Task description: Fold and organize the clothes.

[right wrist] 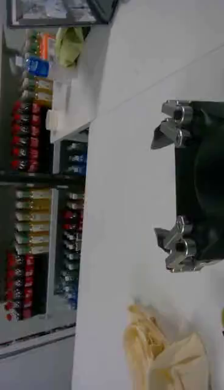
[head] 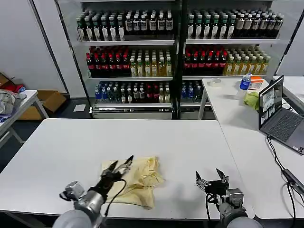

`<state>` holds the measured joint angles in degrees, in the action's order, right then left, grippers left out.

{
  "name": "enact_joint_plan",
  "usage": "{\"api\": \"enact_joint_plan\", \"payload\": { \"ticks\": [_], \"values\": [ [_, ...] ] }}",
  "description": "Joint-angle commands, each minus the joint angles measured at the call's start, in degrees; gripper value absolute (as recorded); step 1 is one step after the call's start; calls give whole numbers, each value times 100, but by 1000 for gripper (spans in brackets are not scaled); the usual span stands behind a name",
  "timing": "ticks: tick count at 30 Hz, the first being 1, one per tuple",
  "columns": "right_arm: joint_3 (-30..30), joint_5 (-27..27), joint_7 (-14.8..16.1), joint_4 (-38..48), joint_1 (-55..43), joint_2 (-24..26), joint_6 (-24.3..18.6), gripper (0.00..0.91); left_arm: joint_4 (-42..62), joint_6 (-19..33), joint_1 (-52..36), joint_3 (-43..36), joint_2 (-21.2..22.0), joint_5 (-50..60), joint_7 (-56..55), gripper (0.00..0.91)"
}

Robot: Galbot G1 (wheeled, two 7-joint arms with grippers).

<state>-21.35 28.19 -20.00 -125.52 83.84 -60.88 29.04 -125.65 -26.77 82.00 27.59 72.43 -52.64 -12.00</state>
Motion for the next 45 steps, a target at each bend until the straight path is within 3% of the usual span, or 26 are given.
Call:
{"api": "enact_joint_plan", "payload": {
  "ticks": [1, 14, 25, 41, 43, 45],
  "values": [
    [-25, -4, 0, -14, 0, -30, -2, 907, 488, -123, 505, 1050, -426, 438, 211, 907],
    [-139, -1, -2, -112, 122, 16, 4, 907, 1268, -213, 372, 918, -467, 805, 437, 907],
    [-157, -15, -15, -169, 167, 21, 31, 907, 1420, -622, 133, 841, -375, -323, 490, 907],
    [-207, -29, -24, -227, 257, 61, 41, 907, 1668, -620, -200, 641, -124, -1125, 567, 907],
    [-202, -33, -26, -228, 261, 56, 42, 907, 1671, -591, -219, 639, -87, -1231, 566, 736],
    [-194, -41, -26, -229, 263, 46, 44, 907, 1690, -568, -244, 637, -58, -1277, 569, 343]
  ]
}}
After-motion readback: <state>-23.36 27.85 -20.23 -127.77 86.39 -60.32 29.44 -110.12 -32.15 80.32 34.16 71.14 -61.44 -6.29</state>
